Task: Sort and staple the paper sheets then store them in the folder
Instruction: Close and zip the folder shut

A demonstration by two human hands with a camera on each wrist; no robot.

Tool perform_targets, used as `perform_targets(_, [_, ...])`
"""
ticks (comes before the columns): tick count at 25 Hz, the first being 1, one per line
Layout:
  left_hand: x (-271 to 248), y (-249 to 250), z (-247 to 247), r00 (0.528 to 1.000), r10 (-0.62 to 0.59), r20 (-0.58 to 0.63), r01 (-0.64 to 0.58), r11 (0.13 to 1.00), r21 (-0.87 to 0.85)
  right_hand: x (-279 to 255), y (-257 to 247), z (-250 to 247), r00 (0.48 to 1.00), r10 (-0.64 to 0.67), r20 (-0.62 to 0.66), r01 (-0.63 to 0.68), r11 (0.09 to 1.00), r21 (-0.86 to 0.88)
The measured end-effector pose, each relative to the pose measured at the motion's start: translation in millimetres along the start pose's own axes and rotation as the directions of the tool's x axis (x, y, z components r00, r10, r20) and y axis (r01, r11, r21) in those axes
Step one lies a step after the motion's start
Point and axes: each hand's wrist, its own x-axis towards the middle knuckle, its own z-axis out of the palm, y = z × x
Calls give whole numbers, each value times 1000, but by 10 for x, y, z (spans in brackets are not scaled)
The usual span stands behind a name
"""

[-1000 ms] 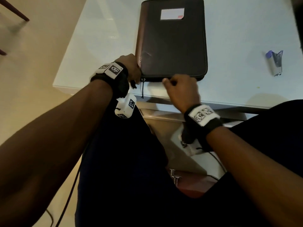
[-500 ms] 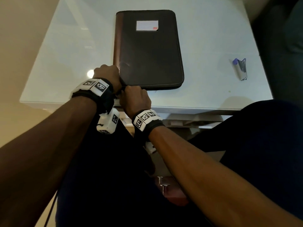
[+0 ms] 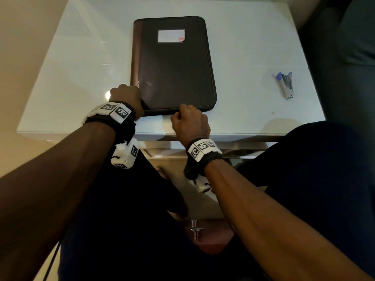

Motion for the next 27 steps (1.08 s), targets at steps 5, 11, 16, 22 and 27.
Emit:
perform_targets(5, [-88, 65, -49, 1000, -5, 1, 5, 1000, 27, 15, 158, -167, 1000, -8, -2, 8, 999, -50])
perform_targets(11, [-131, 139, -70, 999, -32, -12, 32, 999, 20, 35, 157, -70, 998, 55, -42, -54, 998, 34])
perform_targets(16, [-190, 627, 119, 990, 84, -111, -97, 988, -119, -12, 134, -17, 985, 105, -138, -89, 989, 116])
perform_targets(22, [22, 721, 150, 916, 401, -4, -398, 907, -139, -20, 148, -30, 980, 138, -145, -112, 978, 177])
perform_targets(27, [37, 657, 195, 914, 405, 7, -401, 907, -130, 2, 177, -43, 984, 122, -129, -105, 985, 133])
